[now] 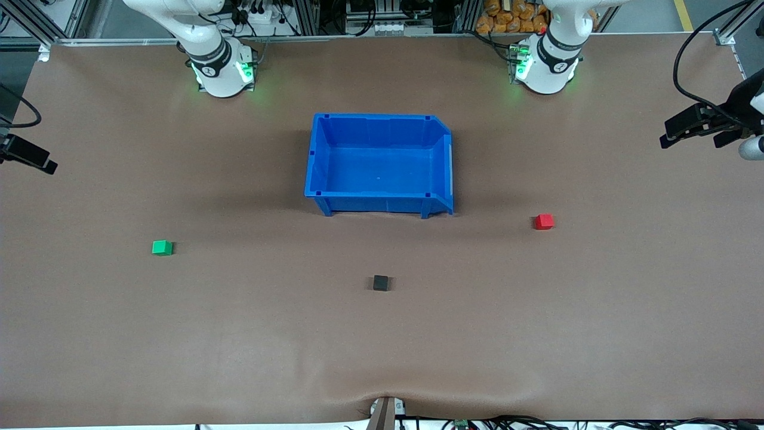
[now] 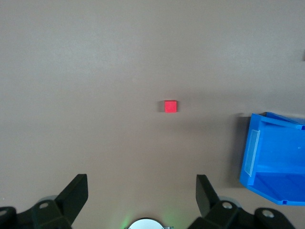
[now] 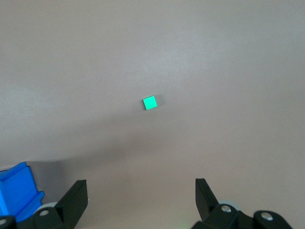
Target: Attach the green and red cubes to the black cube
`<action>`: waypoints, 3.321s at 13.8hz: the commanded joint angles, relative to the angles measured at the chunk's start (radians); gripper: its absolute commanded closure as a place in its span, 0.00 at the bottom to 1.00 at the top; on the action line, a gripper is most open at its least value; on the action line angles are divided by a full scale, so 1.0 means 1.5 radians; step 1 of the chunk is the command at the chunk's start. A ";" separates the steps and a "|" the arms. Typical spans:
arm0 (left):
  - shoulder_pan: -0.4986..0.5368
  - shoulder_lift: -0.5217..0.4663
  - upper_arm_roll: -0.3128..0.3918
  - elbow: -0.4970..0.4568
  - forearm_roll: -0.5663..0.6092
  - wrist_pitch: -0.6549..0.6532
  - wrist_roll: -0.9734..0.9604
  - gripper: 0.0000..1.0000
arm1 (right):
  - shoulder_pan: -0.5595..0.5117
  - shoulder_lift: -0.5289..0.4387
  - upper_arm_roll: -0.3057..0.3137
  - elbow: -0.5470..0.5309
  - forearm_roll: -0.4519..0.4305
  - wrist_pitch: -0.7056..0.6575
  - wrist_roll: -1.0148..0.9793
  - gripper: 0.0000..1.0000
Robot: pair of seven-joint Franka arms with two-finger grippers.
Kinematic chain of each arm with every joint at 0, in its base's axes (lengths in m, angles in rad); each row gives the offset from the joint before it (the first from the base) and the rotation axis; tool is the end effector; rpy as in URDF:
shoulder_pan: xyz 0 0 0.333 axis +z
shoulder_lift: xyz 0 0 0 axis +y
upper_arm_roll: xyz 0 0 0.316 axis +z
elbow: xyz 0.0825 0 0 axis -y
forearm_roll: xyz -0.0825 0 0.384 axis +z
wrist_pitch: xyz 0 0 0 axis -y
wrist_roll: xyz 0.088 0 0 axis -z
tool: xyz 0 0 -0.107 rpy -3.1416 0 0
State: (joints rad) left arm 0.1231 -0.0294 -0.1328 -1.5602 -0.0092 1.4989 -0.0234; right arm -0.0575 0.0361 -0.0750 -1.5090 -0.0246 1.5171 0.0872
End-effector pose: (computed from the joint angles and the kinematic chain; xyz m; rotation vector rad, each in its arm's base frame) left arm 0.5381 -0.0074 0.6392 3.1363 0.0209 -0.0506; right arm 0.5554 -0.0760 0.6288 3.0957 -0.3429 -0.0444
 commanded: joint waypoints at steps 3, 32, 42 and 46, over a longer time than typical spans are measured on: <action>0.003 0.008 -0.002 0.017 0.010 -0.014 -0.009 0.00 | -0.012 -0.004 0.005 -0.001 0.004 -0.004 -0.007 0.00; -0.061 0.327 -0.007 0.059 0.040 0.091 -0.006 0.00 | -0.001 0.045 0.009 -0.001 0.008 -0.052 -0.013 0.00; -0.066 0.410 -0.007 -0.015 0.039 0.232 -0.083 0.00 | -0.071 0.122 0.007 -0.038 0.094 0.036 -0.132 0.00; -0.083 0.408 -0.006 -0.031 0.040 0.229 -0.099 0.00 | -0.097 0.152 0.007 -0.118 0.093 0.190 -0.228 0.00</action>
State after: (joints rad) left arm 0.0046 0.6072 -0.1413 -1.5774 0.0309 1.8322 -0.1480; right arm -0.1682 0.2520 -0.0749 -1.6327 0.0978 1.7220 -0.1785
